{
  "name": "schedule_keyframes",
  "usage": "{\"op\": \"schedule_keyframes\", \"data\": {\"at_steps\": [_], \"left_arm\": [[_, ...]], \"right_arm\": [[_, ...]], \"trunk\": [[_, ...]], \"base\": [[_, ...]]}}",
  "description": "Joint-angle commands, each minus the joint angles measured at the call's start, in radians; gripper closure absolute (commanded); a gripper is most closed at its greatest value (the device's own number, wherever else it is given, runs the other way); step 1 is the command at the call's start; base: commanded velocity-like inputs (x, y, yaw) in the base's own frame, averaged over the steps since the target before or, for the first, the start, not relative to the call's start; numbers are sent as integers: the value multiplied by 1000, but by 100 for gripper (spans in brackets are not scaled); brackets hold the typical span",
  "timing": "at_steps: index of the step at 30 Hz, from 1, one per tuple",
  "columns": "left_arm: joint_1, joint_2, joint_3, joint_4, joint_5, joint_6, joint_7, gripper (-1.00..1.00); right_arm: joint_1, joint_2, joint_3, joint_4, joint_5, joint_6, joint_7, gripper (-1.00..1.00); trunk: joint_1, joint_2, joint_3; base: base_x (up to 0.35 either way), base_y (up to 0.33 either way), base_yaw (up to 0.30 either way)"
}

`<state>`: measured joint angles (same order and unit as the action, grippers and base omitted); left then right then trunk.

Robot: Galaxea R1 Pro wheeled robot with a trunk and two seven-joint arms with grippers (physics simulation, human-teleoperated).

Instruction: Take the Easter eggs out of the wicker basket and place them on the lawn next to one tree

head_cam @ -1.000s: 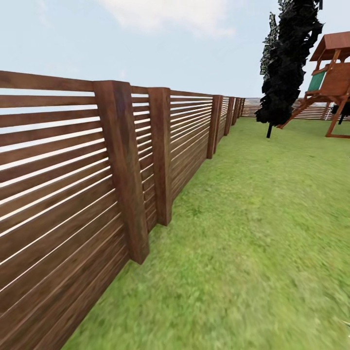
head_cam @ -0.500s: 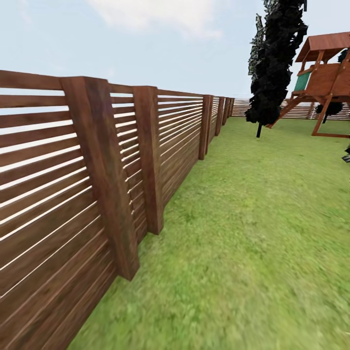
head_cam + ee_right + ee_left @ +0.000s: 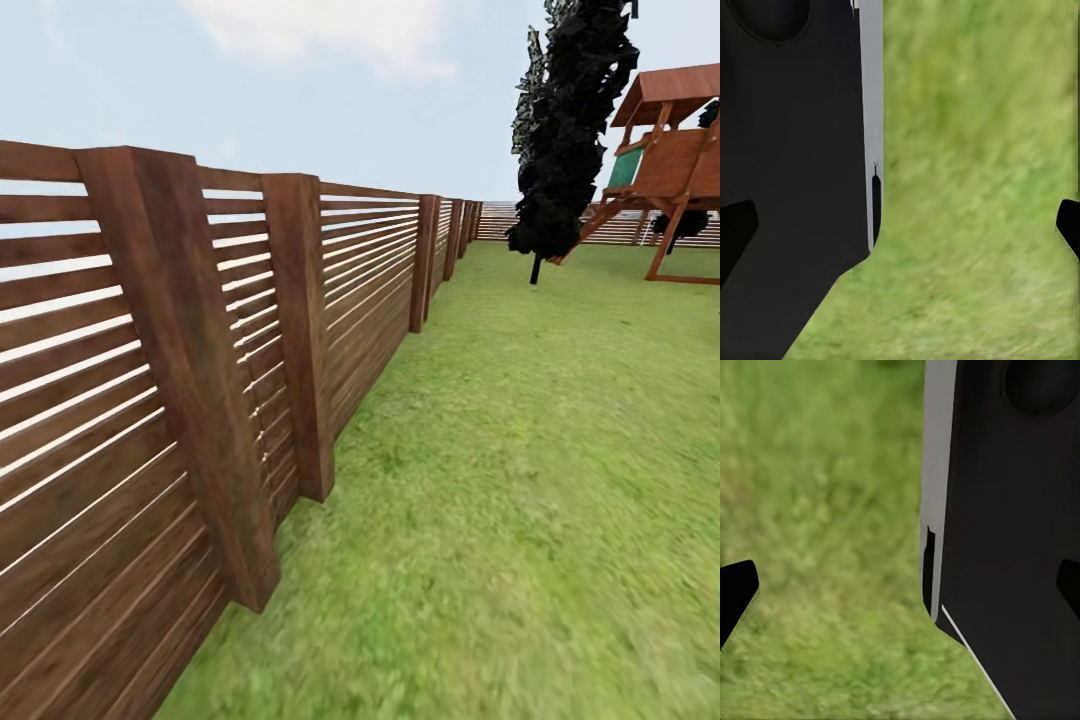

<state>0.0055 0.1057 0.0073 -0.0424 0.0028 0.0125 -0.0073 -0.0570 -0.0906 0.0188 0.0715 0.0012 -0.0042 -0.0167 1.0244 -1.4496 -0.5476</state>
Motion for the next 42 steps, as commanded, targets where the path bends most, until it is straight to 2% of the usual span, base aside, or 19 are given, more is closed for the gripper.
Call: {"op": "schedule_keyframes", "data": {"at_steps": [1,25,42], "left_arm": [[1,0,1,-2,0,1,-1,-100],[1,0,1,-2,0,1,0,-100],[1,-1,1,-2,0,1,0,-100]], "right_arm": [[-1,0,2,2,0,0,-2,-100],[-1,0,6,2,4,0,-2,-100],[-1,0,5,2,3,-1,-2,-100]], "trunk": [[1,0,-1],[1,0,-1],[1,0,-7]], "base": [[339,0,0],[339,0,-15],[339,0,-253]]}}
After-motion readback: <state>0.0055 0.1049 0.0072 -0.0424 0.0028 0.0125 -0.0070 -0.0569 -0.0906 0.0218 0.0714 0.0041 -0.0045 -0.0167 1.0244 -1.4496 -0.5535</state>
